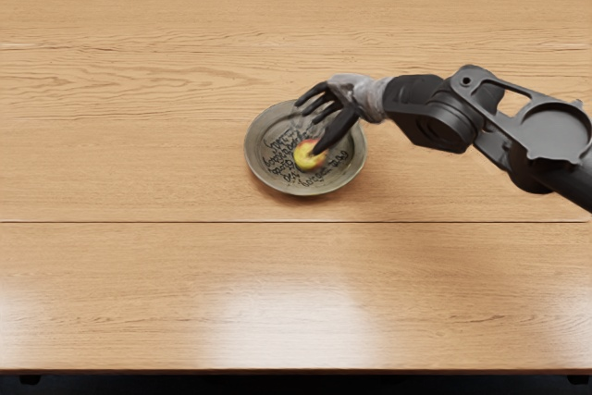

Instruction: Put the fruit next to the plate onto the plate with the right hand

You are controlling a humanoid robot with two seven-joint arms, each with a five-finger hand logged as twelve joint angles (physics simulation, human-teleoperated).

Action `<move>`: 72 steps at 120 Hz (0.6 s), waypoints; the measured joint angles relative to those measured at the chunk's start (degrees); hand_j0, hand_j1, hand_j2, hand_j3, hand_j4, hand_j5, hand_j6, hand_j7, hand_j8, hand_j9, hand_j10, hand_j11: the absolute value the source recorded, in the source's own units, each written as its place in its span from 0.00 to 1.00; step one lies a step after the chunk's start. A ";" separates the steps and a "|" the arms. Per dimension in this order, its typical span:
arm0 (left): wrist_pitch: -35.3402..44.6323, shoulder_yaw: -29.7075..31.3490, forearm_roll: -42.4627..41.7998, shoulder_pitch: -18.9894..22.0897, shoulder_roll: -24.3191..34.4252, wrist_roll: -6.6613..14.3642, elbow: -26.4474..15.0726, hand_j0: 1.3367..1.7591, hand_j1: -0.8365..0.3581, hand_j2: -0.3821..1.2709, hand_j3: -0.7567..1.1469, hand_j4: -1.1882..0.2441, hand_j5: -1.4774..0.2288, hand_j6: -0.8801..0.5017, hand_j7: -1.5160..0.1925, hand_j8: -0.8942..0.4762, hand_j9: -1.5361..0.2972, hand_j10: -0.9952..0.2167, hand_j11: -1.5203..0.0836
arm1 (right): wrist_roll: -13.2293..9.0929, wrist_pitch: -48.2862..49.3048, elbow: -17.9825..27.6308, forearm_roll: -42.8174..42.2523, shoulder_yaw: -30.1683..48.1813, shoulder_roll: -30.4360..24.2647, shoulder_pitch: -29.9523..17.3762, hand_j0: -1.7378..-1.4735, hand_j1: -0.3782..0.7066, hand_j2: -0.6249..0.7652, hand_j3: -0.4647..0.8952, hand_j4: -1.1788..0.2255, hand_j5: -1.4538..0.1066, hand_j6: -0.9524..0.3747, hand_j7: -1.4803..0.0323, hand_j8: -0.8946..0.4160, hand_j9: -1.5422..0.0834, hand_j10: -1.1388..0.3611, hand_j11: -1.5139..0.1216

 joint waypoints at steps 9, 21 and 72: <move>-0.01 0.00 0.00 0.00 0.00 0.00 0.00 0.76 0.76 0.26 0.40 0.67 0.69 0.47 0.71 0.48 0.67 0.63 0.76 | 0.00 0.90 2.61 3.91 1.37 -3.29 -0.01 0.30 0.40 0.42 0.34 0.59 0.64 0.46 0.68 0.43 0.67 0.53 0.65; -0.02 0.00 0.00 0.00 0.00 0.00 0.00 0.76 0.76 0.26 0.40 0.67 0.69 0.47 0.71 0.48 0.67 0.63 0.76 | 0.00 4.25 5.25 11.19 4.18 -7.07 -0.58 0.30 0.31 0.42 0.34 0.65 0.71 0.53 0.75 0.49 0.74 0.59 0.72; -0.02 0.00 0.00 0.00 0.00 0.00 0.00 0.76 0.76 0.26 0.40 0.67 0.69 0.47 0.71 0.48 0.67 0.63 0.76 | 0.00 28.27 8.43 33.37 23.85 -20.35 -19.25 0.30 0.11 0.44 0.34 0.79 0.87 0.66 0.92 0.63 0.89 0.71 0.87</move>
